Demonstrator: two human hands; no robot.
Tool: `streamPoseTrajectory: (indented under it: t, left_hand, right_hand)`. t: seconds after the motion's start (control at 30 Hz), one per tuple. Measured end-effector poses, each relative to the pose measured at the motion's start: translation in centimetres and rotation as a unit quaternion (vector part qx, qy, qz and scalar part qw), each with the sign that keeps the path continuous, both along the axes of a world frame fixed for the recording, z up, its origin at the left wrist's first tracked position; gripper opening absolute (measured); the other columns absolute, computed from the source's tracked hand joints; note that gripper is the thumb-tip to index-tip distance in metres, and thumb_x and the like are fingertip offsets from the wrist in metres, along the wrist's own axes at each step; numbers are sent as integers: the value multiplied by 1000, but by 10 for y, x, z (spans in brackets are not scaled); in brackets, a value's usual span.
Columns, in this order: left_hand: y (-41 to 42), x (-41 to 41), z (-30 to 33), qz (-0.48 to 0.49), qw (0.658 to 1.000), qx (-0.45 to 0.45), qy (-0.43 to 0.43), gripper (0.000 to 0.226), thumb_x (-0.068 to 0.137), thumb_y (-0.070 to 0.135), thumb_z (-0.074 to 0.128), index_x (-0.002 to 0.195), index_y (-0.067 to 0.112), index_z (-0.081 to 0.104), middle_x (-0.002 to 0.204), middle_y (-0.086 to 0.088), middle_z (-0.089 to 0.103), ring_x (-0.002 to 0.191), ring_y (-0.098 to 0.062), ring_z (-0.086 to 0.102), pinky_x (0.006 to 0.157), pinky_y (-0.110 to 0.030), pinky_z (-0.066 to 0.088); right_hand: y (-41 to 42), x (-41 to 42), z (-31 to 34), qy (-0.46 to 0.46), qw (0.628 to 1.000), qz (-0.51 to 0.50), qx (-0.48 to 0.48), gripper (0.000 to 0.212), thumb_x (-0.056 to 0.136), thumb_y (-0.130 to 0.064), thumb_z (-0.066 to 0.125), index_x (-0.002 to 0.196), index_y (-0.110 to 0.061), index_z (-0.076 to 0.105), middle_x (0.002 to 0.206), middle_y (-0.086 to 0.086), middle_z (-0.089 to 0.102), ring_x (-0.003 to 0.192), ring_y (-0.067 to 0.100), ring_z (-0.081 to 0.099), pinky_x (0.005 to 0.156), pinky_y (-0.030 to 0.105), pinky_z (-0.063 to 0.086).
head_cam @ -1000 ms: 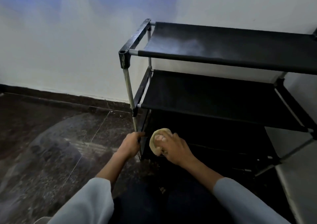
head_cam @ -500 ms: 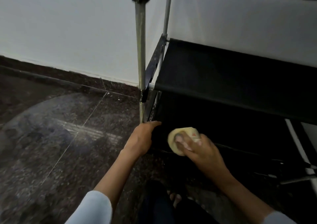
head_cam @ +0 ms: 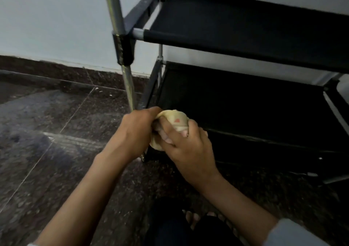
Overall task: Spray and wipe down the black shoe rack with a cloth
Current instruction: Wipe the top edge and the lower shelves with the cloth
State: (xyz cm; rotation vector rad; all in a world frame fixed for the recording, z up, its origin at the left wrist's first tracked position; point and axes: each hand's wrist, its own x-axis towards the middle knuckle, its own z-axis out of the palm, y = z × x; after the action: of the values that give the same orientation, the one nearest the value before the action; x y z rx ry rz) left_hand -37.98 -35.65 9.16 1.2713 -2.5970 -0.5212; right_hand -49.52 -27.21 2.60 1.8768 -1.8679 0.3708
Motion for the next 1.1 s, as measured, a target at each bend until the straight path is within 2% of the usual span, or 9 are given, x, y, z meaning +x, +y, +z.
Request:
streamPoseTrajectory:
  t: [0.2,0.3,0.43,0.5,0.6,0.77,0.87,0.93,1.1]
  left_hand:
    - [5,-1,1,30,999,-5,15,50,89,-4,49,129,26,53,121,-4,64,109,-29,58,80,-33,41]
    - [6,0,-4,24,999,-15,17,49,90,-4,47,127,27,55,112,-6,66,99,-30,61,70,-32,34]
    - [8,0,-8,33,999,-26,21,49,89,-3,50,126,28,55,106,-7,68,94,-30,62,76,-36,40]
    - [10,-1,-11,35,999,-28,24,48,89,-2,50,128,26,54,107,-7,68,92,-30,62,77,-37,42]
    - [12,-2,-16,35,999,-12,34,48,89,-1,52,130,25,52,127,-9,60,107,-33,59,84,-41,45]
    - [21,0,-29,41,996,41,65,69,86,-11,51,144,24,35,155,0,26,143,-16,22,106,-39,35]
    - [25,3,-33,39,994,47,90,72,87,-13,49,146,22,30,156,7,21,144,-8,9,111,-34,28]
    - [26,3,-34,37,993,44,100,71,87,-14,48,146,21,30,156,8,20,144,-7,7,113,-32,24]
    - [25,2,-35,39,990,61,120,70,87,-13,49,146,21,30,156,9,19,143,-4,4,114,-29,20]
  right_hand:
    - [60,-69,4,-73,992,-105,-7,51,73,-11,71,120,-31,66,133,-3,57,70,32,52,53,30,46]
    - [88,-91,9,-107,978,-180,16,60,66,-6,77,121,-28,66,132,4,56,74,38,54,53,35,49]
    - [86,-91,22,-250,929,-271,-5,52,73,-24,78,121,-37,62,133,-3,43,87,36,57,67,39,53]
    - [68,-72,31,-288,922,-253,-47,47,75,-28,76,118,-40,62,132,-8,43,89,31,59,73,37,54]
    - [30,-29,41,-231,965,-114,-51,47,74,-23,76,117,-37,64,133,-7,49,81,28,56,61,29,48]
    - [19,-34,24,-135,988,-81,-3,53,72,-19,77,120,-35,62,133,-7,50,73,28,54,51,28,47]
    - [45,-65,23,-283,949,-136,-38,51,77,-29,75,124,-37,58,132,-8,40,92,28,60,75,38,55]
    - [54,-80,25,-345,921,-175,-54,51,78,-31,76,126,-33,58,127,-8,39,103,17,56,88,31,48]
    - [37,-91,44,-456,853,-204,-150,36,72,-32,77,107,-33,66,114,-4,47,86,4,57,72,13,43]
